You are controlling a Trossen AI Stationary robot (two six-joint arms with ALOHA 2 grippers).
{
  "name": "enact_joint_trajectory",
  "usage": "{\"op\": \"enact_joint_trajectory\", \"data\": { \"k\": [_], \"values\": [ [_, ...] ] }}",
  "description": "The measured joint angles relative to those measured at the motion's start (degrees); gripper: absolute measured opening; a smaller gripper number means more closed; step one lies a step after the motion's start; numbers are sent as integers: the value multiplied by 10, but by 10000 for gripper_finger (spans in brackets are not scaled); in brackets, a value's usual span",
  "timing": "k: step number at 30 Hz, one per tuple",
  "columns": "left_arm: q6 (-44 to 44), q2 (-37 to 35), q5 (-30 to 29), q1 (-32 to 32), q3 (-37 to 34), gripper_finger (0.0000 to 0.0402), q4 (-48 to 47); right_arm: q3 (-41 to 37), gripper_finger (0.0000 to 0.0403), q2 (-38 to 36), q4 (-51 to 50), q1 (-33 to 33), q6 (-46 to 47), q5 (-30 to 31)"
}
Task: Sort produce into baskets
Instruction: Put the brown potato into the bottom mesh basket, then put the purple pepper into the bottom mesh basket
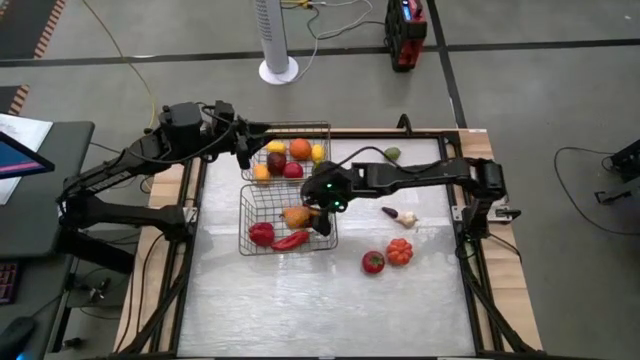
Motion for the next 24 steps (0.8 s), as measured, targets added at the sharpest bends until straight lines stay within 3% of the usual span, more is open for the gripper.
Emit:
{"op": "enact_joint_trajectory", "data": {
  "k": [4, 9, 18, 24],
  "values": [
    [27, 0, -4, 0, 0, 183, -22, 11, 396, 7, -11, -2, 0, -23],
    [47, 0, -4, 0, 0, 183, -32, 16, 382, -18, -45, -18, -1, -19],
    [88, 0, -4, -1, -2, 183, -56, 16, 377, -65, -108, -58, -1, 55],
    [72, 0, 16, -21, -59, 183, -66, -6, 377, -65, -110, -63, 3, 62]
  ]
}}
